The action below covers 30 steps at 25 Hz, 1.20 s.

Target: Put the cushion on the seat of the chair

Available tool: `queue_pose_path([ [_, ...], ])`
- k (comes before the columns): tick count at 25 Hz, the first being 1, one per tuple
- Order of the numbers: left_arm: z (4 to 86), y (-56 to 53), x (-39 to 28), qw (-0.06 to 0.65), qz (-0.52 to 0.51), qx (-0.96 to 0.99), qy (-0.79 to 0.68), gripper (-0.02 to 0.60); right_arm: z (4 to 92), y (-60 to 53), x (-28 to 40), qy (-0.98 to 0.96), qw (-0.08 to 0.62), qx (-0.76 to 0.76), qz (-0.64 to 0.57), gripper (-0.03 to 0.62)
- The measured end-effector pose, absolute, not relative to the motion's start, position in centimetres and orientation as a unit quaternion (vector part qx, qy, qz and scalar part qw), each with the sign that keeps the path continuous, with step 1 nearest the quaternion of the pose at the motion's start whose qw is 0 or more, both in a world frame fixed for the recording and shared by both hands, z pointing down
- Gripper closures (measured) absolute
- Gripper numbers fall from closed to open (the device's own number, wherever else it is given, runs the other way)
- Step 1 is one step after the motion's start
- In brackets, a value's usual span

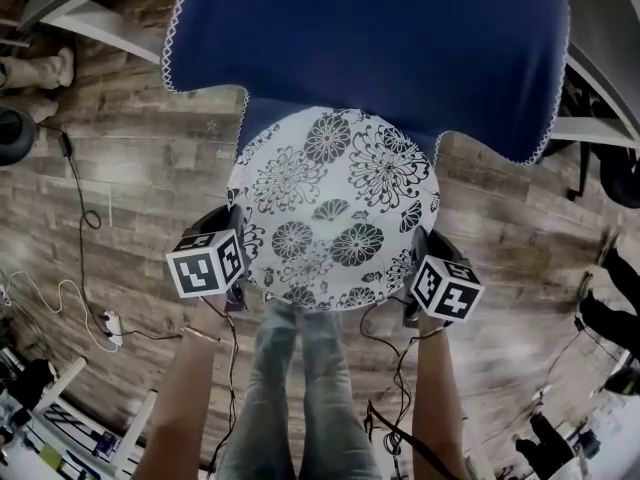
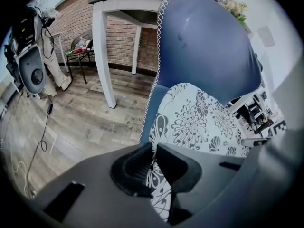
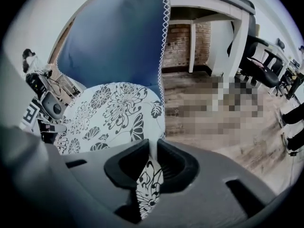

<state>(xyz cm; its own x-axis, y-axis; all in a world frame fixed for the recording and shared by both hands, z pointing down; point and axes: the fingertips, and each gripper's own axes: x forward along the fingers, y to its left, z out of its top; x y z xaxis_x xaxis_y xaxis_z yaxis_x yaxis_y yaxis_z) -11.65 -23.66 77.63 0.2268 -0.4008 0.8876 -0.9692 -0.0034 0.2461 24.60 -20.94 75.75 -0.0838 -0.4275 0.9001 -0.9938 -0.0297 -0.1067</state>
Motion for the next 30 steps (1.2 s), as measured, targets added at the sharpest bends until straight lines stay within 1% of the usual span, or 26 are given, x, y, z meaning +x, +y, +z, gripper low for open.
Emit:
queue_pose_path([
  [5,77.9,-23.8,-12.0,0.461,0.302,0.637,-0.539,0.541,76.6,-20.9,25.2,-0.597,0.356,0.589,0.412,0.503],
  [10,78.6,-23.6,-12.0,0.479,0.285,0.642,-0.527,0.493,77.2,-20.9,25.8,-0.588,0.368,0.590,0.414,0.450],
  [12,78.6,-23.6,-11.9,0.484,0.281,0.644,-0.522,0.464,77.2,-20.9,26.0,-0.586,0.369,0.589,0.417,0.432],
  [17,78.4,-23.3,-12.1,0.487,0.273,0.645,-0.522,0.409,77.3,-20.3,26.6,-0.582,0.359,0.590,0.430,0.385],
  [21,77.1,-23.4,-13.2,0.503,0.217,0.635,-0.544,0.377,76.2,-20.1,26.8,-0.586,0.336,0.598,0.432,0.339],
  [26,74.3,-22.5,-15.8,0.502,0.160,0.615,-0.587,0.377,73.1,-19.1,26.6,-0.595,0.311,0.613,0.417,0.332],
  [29,70.4,-22.5,-17.0,0.459,0.157,0.631,-0.606,0.381,70.3,-19.1,25.3,-0.618,0.276,0.612,0.409,0.344],
  [30,68.8,-22.5,-16.7,0.443,0.159,0.646,-0.601,0.384,69.0,-19.1,24.6,-0.626,0.259,0.614,0.405,0.357],
])
